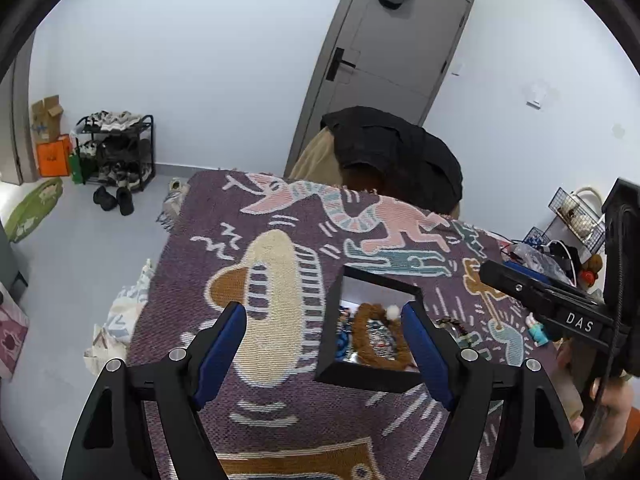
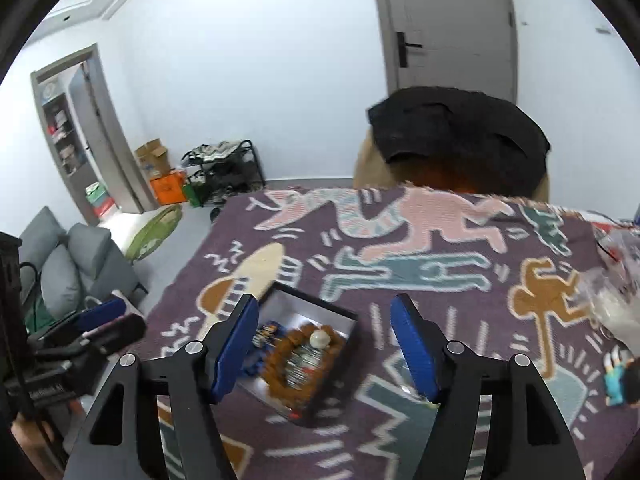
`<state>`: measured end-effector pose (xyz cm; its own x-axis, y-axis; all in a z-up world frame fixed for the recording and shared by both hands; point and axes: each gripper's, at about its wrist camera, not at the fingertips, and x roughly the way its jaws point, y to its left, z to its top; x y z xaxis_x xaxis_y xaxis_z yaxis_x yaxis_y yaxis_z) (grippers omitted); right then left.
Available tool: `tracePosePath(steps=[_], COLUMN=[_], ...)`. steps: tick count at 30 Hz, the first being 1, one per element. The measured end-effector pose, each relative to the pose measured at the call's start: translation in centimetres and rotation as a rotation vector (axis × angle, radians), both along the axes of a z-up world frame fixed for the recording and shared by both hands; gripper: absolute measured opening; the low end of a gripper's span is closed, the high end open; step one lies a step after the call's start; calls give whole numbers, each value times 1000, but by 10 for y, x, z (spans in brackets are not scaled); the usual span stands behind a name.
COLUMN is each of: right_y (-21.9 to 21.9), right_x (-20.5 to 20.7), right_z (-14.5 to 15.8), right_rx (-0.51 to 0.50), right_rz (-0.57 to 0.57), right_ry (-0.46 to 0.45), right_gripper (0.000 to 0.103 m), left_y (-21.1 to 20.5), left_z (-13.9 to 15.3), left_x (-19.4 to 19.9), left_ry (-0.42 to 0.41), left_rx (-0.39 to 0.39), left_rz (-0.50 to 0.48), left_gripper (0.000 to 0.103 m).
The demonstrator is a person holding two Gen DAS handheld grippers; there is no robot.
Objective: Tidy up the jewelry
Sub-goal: 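Release the silver charm into the box with the left tool while the right tool carries the brown bracelet there, then close the right tool on the green-and-black bead bracelet and lift it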
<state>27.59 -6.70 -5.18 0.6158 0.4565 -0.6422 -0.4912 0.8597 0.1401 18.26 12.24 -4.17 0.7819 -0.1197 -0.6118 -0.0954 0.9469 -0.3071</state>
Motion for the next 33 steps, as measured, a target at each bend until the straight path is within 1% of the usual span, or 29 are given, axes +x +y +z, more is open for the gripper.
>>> tracePosePath(steps=[6, 14, 20, 24, 25, 27, 29, 31, 33], right_y=[-53, -93, -105, -106, -105, -104, -103, -101, -98], right_x=[15, 24, 31, 43, 46, 53, 60, 68, 72], right_z=[-6, -31, -48, -66, -71, -83, -95, -108, -116], right_rx=[-26, -41, -54, -75, -79, -84, -86, -108, -118], right_rz=[-79, -126, -139, -160, -162, -164, -166, -179, -181], right_ry=[47, 113, 148, 188, 193, 214, 253, 283, 279], right_gripper=[68, 68, 68, 68, 65, 54, 39, 37, 37], left_y=[-27, -67, -84, -95, -98, -104, -110, -116, -122], left_z=[3, 6, 2, 3, 3, 4, 5, 6, 6], left_x=[3, 7, 17, 25, 28, 34, 40, 44, 49], left_ry=[-2, 15, 45, 53, 58, 66, 68, 71, 70], left_rx=[21, 91, 101, 121, 133, 155, 164, 173, 186], left_rz=[-49, -125, -157, -175, -175, -172, -173, -177, -181], left_gripper=[80, 80, 80, 80, 80, 80, 80, 80, 80])
